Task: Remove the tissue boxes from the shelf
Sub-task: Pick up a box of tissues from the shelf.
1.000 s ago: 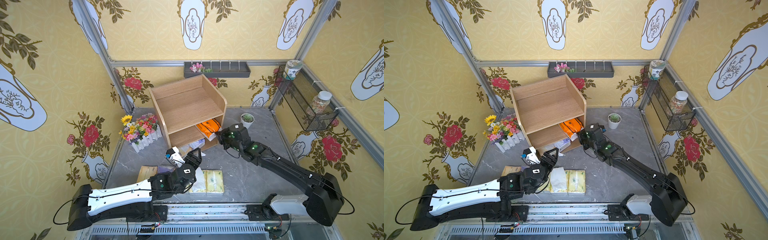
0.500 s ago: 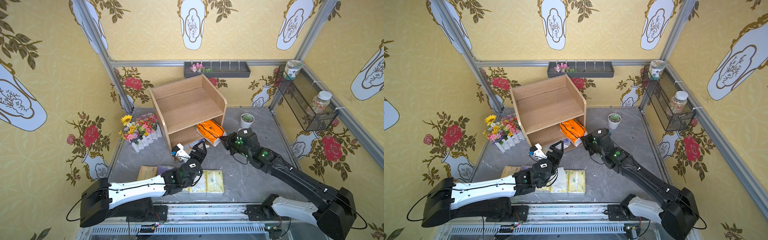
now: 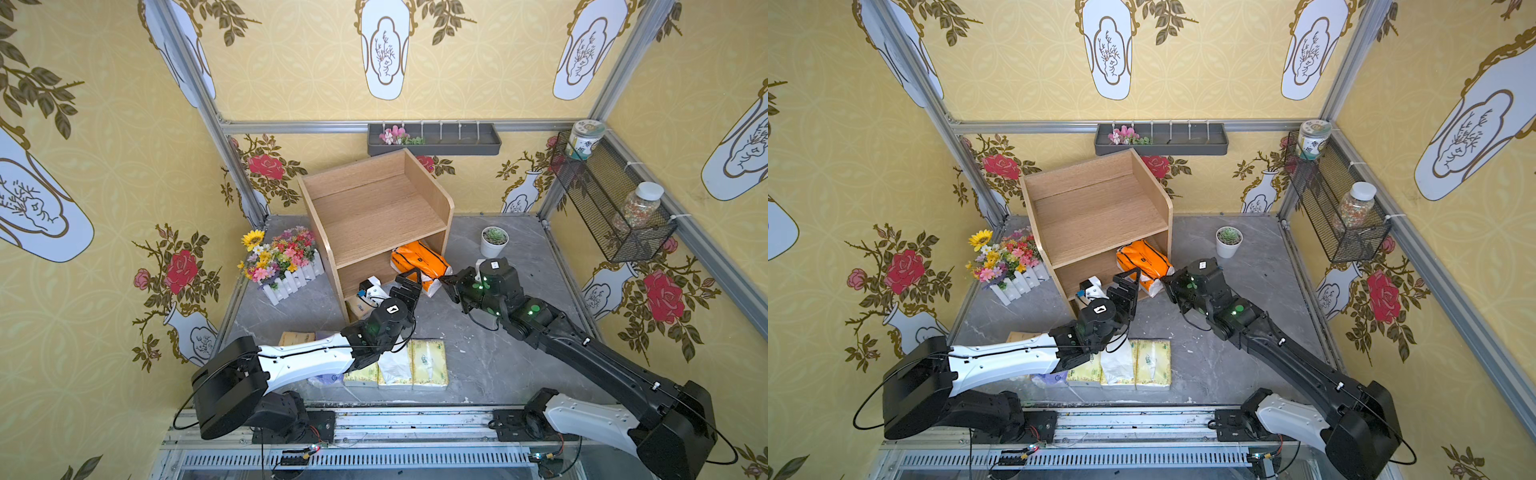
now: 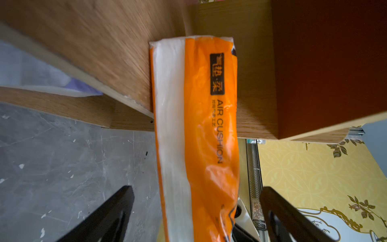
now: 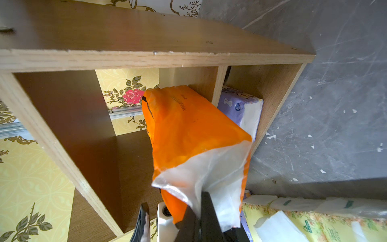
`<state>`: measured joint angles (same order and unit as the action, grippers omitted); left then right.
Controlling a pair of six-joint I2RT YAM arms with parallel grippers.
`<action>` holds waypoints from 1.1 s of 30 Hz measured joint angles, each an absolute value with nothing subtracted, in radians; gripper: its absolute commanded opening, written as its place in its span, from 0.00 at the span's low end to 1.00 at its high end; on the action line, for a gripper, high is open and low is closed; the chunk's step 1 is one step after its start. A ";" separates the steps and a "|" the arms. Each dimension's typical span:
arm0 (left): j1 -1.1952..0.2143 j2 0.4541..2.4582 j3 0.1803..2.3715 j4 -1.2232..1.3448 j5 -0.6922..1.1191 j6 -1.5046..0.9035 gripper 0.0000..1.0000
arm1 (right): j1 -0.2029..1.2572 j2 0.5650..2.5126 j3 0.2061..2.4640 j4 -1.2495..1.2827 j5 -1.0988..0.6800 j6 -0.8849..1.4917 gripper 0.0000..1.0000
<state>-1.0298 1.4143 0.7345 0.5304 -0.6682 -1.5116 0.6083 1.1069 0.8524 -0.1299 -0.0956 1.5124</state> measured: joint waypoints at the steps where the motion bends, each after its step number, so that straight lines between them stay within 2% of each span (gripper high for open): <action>1: -1.021 1.424 0.745 0.530 -0.656 -1.526 1.00 | 0.606 1.107 0.849 -0.129 -0.102 1.515 0.00; 8: -0.993 1.480 0.808 0.521 -0.604 -1.597 0.91 | 0.595 1.103 0.834 -0.123 -0.130 1.523 0.00; 18: -0.986 1.518 0.845 0.490 -0.581 -1.649 0.64 | 0.588 1.072 0.816 -0.108 -0.139 1.541 0.00; 21: -0.986 1.518 0.857 0.476 -0.584 -1.641 0.52 | 0.587 1.068 0.813 -0.105 -0.138 1.541 0.01; 24: -0.986 1.519 0.869 0.464 -0.587 -1.621 0.48 | 0.585 1.065 0.808 -0.102 -0.135 1.540 0.13; 27: -0.986 1.530 0.877 0.457 -0.587 -1.620 0.42 | 0.585 1.060 0.802 -0.105 -0.131 1.529 0.29; 33: -0.987 1.525 0.890 0.440 -0.587 -1.591 0.38 | 0.576 1.020 0.824 -0.185 -0.125 1.425 0.72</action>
<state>-0.9867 1.5246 0.8898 0.4397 -0.5869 -1.5909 0.5762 1.0199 0.8242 -0.1848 -0.1253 1.4254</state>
